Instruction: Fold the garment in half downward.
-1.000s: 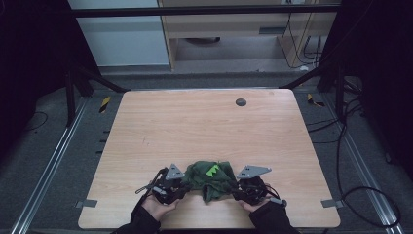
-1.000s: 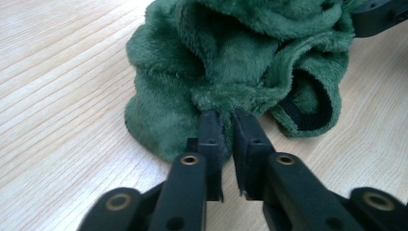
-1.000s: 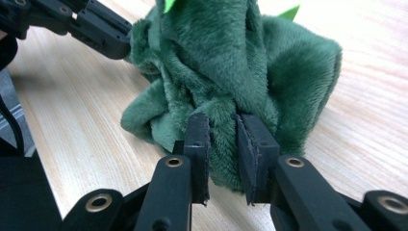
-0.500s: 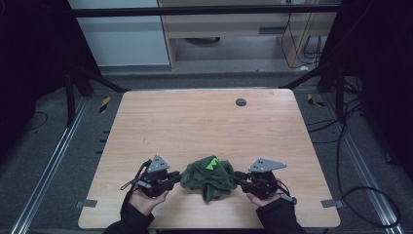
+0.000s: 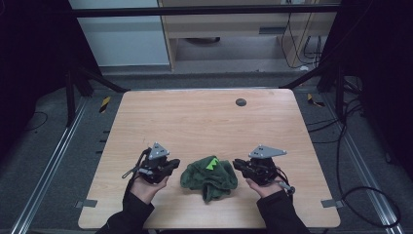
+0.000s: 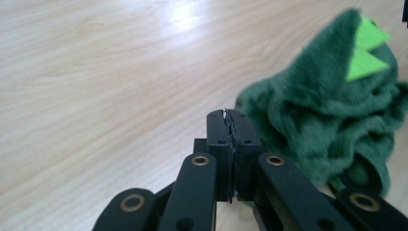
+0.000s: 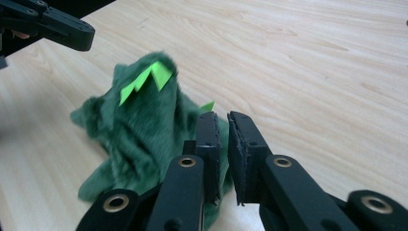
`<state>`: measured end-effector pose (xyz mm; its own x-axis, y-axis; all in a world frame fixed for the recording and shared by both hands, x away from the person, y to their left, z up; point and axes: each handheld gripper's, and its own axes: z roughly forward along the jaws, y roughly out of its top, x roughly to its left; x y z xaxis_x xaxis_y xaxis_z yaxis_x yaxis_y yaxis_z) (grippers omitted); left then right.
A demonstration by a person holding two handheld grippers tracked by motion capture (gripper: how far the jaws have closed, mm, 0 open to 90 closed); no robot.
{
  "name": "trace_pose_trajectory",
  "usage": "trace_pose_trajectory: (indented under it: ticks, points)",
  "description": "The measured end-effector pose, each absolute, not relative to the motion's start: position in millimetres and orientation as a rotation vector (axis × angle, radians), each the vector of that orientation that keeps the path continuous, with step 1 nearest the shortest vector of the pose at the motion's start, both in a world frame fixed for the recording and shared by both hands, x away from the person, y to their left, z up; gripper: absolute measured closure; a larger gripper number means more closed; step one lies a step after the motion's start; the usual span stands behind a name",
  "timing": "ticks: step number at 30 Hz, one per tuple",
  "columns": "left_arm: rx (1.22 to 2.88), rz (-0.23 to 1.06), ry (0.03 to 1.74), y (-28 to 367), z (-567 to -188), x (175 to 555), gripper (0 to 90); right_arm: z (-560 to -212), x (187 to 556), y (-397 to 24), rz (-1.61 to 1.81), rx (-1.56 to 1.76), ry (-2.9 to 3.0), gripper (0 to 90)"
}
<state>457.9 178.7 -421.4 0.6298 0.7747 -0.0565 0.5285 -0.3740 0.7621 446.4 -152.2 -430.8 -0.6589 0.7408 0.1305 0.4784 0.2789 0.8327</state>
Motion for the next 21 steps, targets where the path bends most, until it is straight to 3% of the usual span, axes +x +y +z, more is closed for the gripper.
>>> trace_pose_trajectory:
  ticks: [11,21]
  points:
    - [2.040,0.396,1.013,161,-418,478,89.7,-433,466,-136,1.324,1.117,2.273,89.6]
    - [2.105,0.327,0.981,145,-441,482,89.7,-446,472,-123,1.322,1.141,2.314,90.0]
